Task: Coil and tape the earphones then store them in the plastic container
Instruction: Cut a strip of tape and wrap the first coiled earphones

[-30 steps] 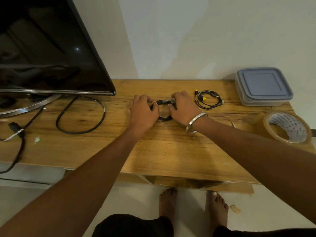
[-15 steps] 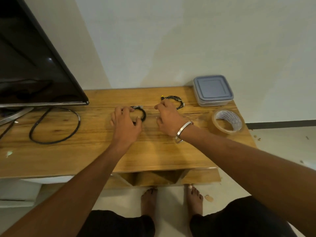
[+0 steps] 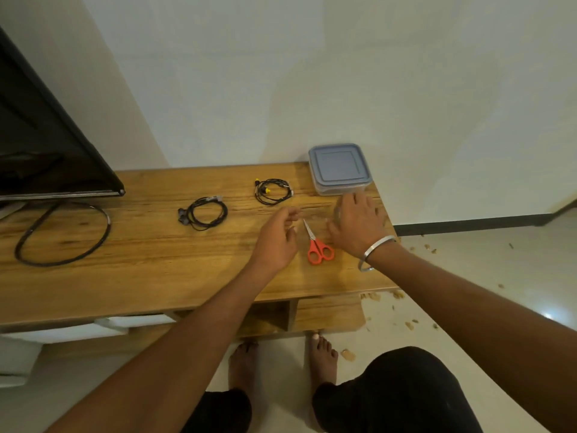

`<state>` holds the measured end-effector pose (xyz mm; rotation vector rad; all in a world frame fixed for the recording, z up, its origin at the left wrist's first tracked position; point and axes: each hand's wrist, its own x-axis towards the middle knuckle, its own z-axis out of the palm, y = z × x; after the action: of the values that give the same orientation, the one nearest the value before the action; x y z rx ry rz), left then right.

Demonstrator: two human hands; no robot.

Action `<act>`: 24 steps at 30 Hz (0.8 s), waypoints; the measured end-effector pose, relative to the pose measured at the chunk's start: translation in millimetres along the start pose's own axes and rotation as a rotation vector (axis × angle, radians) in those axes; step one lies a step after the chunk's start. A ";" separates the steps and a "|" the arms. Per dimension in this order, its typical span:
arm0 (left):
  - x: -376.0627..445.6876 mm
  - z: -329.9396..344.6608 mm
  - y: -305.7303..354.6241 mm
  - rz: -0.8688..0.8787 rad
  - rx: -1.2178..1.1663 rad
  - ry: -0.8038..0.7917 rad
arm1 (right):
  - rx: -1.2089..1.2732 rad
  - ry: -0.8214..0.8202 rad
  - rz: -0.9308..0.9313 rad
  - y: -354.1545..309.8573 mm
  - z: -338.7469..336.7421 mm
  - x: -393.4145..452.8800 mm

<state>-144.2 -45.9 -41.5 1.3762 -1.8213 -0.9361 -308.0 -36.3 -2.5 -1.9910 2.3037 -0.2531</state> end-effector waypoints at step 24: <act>45.9 42.9 18.2 -0.149 -0.245 -0.124 | 0.503 0.095 -0.177 27.8 3.4 -13.1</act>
<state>-199.6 -80.6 -44.7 1.3375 -1.6440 -1.3011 -332.6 -19.7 -11.5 -1.9380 1.8572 -0.8604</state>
